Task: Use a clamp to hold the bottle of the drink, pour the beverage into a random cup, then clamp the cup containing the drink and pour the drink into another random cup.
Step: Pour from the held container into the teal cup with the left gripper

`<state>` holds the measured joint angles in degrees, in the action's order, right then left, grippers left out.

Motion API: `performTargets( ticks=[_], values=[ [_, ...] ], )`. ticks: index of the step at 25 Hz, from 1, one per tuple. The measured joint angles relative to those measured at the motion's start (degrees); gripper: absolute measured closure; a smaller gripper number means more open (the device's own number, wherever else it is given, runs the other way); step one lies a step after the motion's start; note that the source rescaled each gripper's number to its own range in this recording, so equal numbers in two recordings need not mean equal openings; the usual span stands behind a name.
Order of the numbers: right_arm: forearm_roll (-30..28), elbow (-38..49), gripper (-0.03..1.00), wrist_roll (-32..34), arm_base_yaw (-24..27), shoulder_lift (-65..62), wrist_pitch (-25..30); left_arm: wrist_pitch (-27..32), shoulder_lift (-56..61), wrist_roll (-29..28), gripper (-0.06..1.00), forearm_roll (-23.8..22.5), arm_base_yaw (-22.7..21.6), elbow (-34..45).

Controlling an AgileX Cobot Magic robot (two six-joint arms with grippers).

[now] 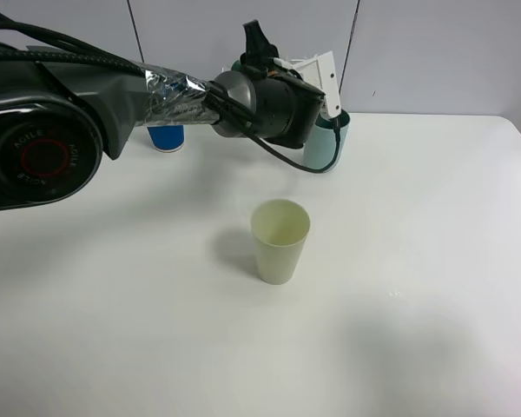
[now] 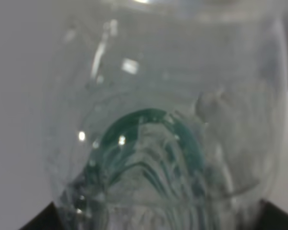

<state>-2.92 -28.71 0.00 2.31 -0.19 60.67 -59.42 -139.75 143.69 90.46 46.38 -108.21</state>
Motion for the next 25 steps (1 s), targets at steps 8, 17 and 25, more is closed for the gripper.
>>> performTargets(
  ticks=[8, 17, 25],
  values=[
    [0.0, 0.0, -0.03, 0.0, 0.0, 0.0, 0.0, -0.66, -0.1, 2.98, 0.93, -2.17, -0.22, 0.0],
    [0.0, 0.0, -0.03, 0.0, 0.0, 0.0, 0.0, -1.23, -0.1, 10.42, 0.93, -3.38, -0.64, 0.0],
    [0.0, 0.0, -0.03, 0.0, 0.0, 0.0, 0.0, -0.49, -0.1, 12.31, 0.93, -5.61, -0.64, 0.0]
  ],
)
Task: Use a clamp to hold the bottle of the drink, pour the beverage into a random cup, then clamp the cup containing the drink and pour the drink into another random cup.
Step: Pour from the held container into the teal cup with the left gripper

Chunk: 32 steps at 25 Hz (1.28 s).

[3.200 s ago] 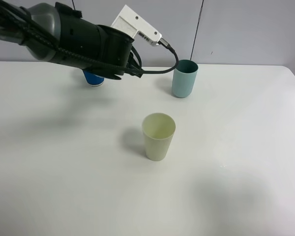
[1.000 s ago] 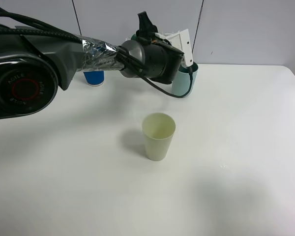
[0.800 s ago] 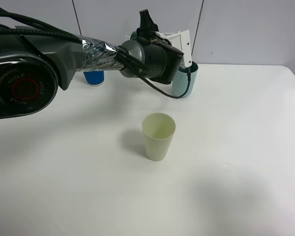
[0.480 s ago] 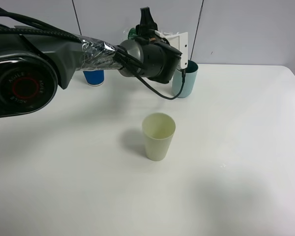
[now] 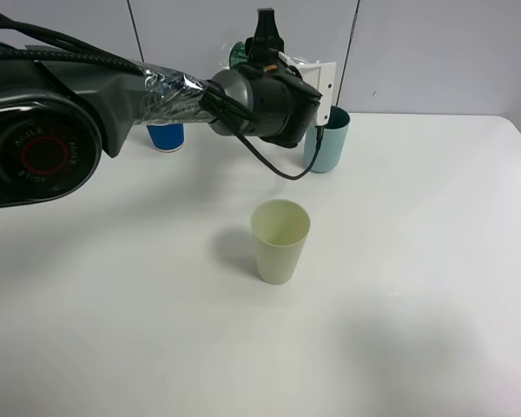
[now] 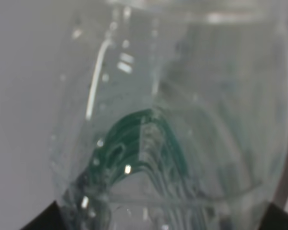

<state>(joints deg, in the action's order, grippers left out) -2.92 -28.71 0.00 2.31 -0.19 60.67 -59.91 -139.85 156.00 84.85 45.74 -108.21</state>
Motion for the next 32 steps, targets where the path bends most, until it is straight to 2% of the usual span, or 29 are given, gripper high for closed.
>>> performTargets(
  ticks=[15, 32],
  values=[
    [0.0, 0.0, -0.03, 0.0, 0.0, 0.0, 0.0, -0.46, 0.0, 9.24, 0.93, -0.79, 0.0, 0.0],
    [0.0, 0.0, -0.03, 0.0, 0.0, 0.0, 0.0, -3.21, 0.0, 10.05, 0.93, -0.81, 0.0, 0.0]
  ],
)
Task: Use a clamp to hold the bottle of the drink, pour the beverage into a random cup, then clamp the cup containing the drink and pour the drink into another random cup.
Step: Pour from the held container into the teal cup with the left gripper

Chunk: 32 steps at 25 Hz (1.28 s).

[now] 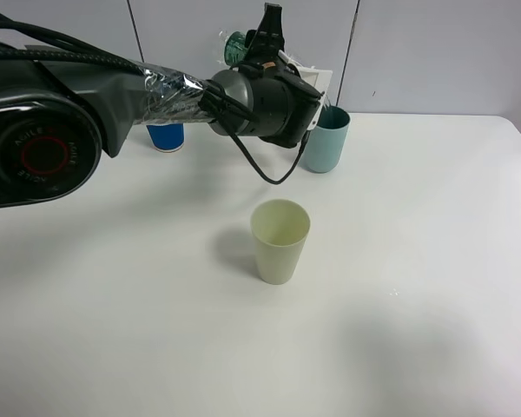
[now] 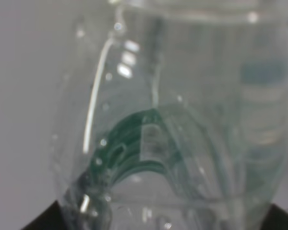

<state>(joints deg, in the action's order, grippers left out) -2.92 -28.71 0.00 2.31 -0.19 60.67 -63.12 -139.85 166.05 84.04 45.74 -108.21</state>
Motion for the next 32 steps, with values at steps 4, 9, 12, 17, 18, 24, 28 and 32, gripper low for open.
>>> performTargets(
  ticks=[4, 9, 12, 17, 18, 24, 28, 32],
  values=[
    [0.0, 0.0, -0.03, 0.0, 0.0, 0.0, 0.0, -0.12, 0.0, 0.0, 0.93, -0.05, 0.0, 0.0],
    [0.0, 0.0, -0.03, 0.0, 0.0, 0.0, 0.0, -0.12, 0.0, 0.0, 0.93, -1.9, 0.0, 0.0],
    [0.0, 0.0, -0.03, 0.0, 0.0, 0.0, 0.0, -0.12, 0.0, 0.0, 0.93, -3.21, 0.0, 0.0],
    [0.0, 0.0, -0.03, 0.0, 0.0, 0.0, 0.0, -0.12, 0.0, 0.0, 0.93, -3.96, 0.0, 0.0],
    [0.0, 0.0, -0.03, 0.0, 0.0, 0.0, 0.0, -0.12, 0.0, 0.06, 0.93, -4.1, 0.0, 0.0],
    [0.0, 0.0, -0.03, 0.0, 0.0, 0.0, 0.0, -0.12, 0.0, 0.78, 0.93, -4.21, 0.0, 0.0],
    [0.0, 0.0, -0.03, 0.0, 0.0, 0.0, 0.0, -0.12, 0.0, 2.33, 0.93, -4.21, 0.0, 0.0],
    [0.0, 0.0, -0.03, 0.0, 0.0, 0.0, 0.0, -0.35, 0.0, 3.36, 0.93, -4.28, 0.0, 0.0]
  ],
)
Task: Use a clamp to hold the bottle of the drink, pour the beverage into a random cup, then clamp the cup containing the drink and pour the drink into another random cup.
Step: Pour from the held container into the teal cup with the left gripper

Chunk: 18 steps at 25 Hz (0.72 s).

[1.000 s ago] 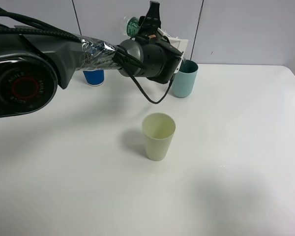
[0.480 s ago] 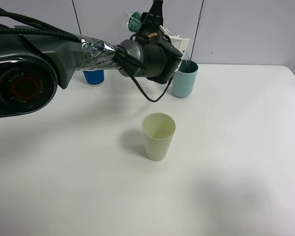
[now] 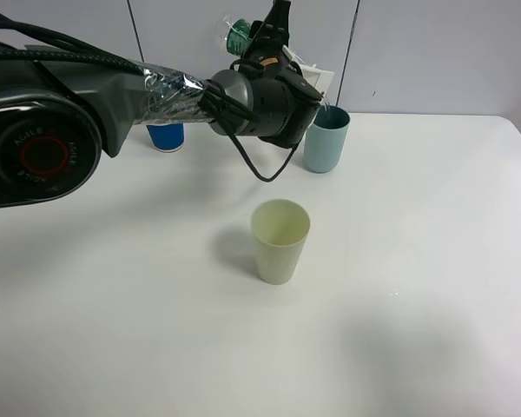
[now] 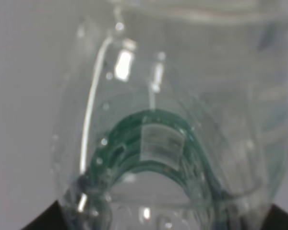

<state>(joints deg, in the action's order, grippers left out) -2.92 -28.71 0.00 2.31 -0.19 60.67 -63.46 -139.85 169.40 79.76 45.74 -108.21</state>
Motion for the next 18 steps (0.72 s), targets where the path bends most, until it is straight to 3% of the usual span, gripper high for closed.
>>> performTargets(
  ticks=[18],
  values=[
    [0.0, 0.0, -0.03, 0.0, 0.0, 0.0, 0.0, 0.04, 0.0, 0.45, 0.93, -5.78, 0.0, 0.0]
  ],
)
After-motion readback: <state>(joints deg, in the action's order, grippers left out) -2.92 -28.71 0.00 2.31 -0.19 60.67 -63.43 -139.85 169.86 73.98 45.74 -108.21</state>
